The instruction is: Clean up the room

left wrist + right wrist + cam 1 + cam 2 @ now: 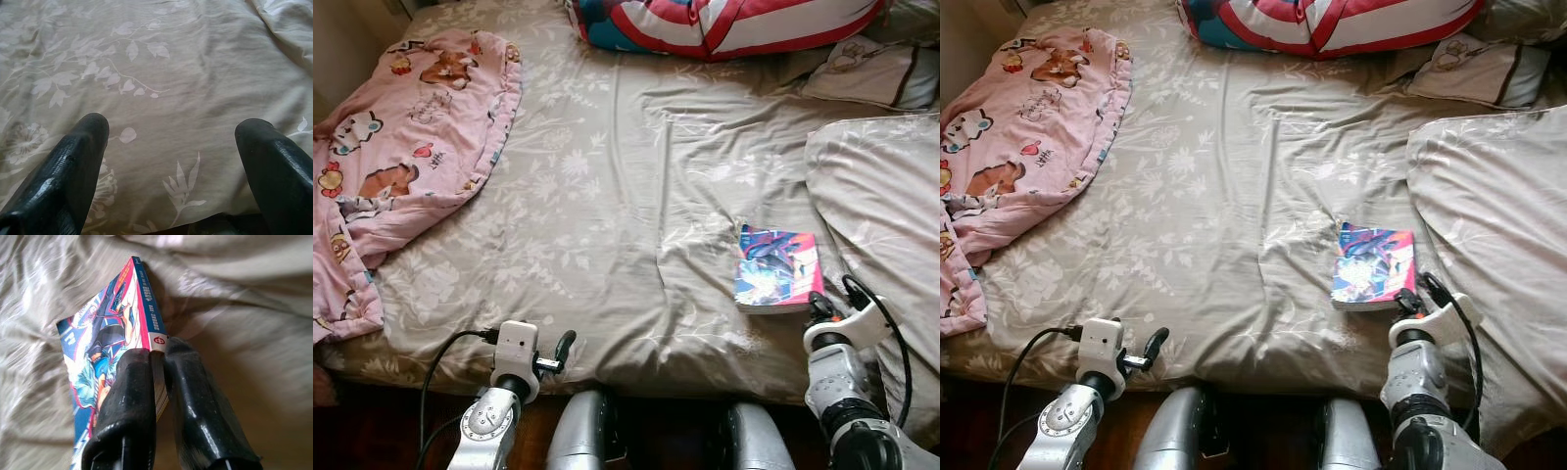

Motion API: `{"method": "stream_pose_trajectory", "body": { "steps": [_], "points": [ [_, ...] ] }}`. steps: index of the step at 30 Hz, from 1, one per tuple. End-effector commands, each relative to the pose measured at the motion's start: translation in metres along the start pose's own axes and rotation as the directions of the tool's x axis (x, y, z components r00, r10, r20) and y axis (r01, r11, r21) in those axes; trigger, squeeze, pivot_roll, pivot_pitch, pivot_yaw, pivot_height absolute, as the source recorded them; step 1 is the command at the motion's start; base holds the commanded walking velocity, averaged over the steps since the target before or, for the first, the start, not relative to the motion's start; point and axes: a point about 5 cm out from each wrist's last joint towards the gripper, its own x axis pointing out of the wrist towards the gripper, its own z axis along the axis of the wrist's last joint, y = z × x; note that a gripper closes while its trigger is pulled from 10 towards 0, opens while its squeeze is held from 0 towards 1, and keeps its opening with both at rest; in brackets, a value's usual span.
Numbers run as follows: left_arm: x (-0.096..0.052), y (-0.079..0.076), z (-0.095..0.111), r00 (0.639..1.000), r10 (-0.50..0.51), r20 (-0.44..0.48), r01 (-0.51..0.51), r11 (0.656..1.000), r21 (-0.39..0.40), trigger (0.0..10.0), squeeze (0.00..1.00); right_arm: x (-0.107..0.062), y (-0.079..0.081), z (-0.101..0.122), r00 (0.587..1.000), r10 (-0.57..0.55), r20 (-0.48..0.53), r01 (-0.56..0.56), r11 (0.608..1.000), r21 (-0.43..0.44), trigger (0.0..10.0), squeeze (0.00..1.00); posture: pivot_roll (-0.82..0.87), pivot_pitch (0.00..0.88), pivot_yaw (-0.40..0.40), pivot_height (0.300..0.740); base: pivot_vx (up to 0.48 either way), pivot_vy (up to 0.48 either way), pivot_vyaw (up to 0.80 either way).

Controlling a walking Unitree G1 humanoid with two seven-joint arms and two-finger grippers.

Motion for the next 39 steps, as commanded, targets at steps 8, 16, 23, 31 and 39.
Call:
{"method": "stream_pose_trajectory", "body": {
  "steps": [8, 16, 23, 31, 39],
  "points": [
    [-0.005, 0.002, -0.009, 0.999, 0.002, -0.046, -0.002, 1.0, -0.004, 10.0, 0.0, -0.007, -0.016, -0.009, 0.997, -0.075, -0.023, 0.075, 0.997, -0.006, 10.0, 0.0, 0.01, 0.253, 0.149, 0.646, 0.0, 0.0, 0.0],
    [-0.005, 0.002, -0.01, 0.998, -0.003, -0.058, 0.003, 1.0, -0.001, 10.0, 0.0, -0.01, 0.007, -0.037, 0.976, 0.09, -0.197, -0.1, 0.994, -0.039, 10.0, 0.0, 0.01, 0.256, 0.151, 0.646, 0.0, 0.0, 0.0],
    [-0.005, 0.001, -0.01, 0.998, -0.012, -0.059, 0.012, 1.0, -0.004, 10.0, 0.0, -0.015, 0.005, -0.05, 0.95, 0.099, -0.296, -0.133, 0.986, -0.098, 10.0, 0.0, 0.01, 0.259, 0.153, 0.646, 0.0, 0.0, 0.0],
    [-0.004, -0.001, -0.01, 0.998, -0.02, -0.058, 0.02, 1.0, -0.008, 10.0, 0.0, -0.01, -0.005, -0.034, 0.971, 0.041, -0.236, -0.071, 0.99, -0.121, 10.0, 0.0, 0.01, 0.261, 0.153, 0.646, 0.0, 0.0, 0.0],
    [-0.001, -0.002, -0.009, 0.998, -0.025, -0.058, 0.024, 1.0, -0.012, 10.0, 0.0, -0.005, -0.013, -0.015, 0.988, -0.02, -0.153, -0.002, 0.99, -0.142, 10.0, 0.0, -0.01, 0.259, 0.152, 0.646, 0.0, 0.0, 0.0]
  ]
}}
